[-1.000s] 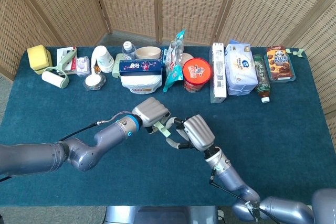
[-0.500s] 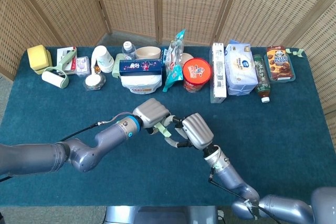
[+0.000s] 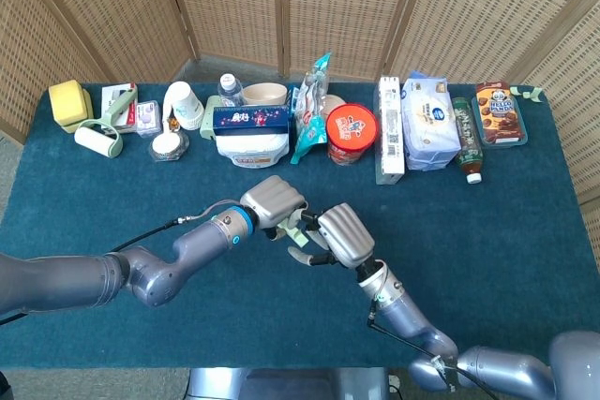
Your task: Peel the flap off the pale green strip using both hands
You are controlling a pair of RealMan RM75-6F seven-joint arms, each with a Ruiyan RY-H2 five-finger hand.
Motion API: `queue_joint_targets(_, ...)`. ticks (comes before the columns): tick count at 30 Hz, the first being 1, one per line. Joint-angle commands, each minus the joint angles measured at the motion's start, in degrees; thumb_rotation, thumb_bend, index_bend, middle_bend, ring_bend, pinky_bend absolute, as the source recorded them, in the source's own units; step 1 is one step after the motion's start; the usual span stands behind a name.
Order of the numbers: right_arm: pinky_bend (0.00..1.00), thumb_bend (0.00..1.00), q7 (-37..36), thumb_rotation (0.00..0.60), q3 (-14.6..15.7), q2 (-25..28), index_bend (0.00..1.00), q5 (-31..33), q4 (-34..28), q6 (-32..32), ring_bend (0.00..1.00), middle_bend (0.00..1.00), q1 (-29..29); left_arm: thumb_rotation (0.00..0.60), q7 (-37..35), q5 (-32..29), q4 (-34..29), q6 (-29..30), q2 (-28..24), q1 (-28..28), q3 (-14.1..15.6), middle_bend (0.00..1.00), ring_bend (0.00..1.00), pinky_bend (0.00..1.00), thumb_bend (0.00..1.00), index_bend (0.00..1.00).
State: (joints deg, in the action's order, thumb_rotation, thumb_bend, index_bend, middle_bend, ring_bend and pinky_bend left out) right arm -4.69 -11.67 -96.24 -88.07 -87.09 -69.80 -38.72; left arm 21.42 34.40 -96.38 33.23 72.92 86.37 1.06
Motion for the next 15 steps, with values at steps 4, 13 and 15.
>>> queue_joint_targets(4,0.83,0.30,0.07,0.497,0.23,0.01,0.45,0.09,0.00,-0.02,0.99,1.00,0.02,0.600,-0.05,0.02,0.04,0.40,0.08,0.16,-0.10,1.00,1.00,1.00,0.37,0.61)
queue_joint_targets(13,0.83,0.30,-0.42,0.502,0.63,-0.70,0.50,-0.02,1.00,-0.16,0.99,1.00,-0.08,0.600,-0.30,-0.04,-0.29,0.47,-0.31,0.33,-0.20,1.00,1.00,1.00,0.38,0.61)
queue_joint_targets(15,0.83,0.30,-0.51,0.508,0.48,-0.88,0.51,-0.09,1.32,-0.15,0.99,1.00,-0.28,0.600,-0.38,-0.02,-0.49,0.33,-0.47,0.36,-0.13,1.00,1.00,1.00,0.37,0.61)
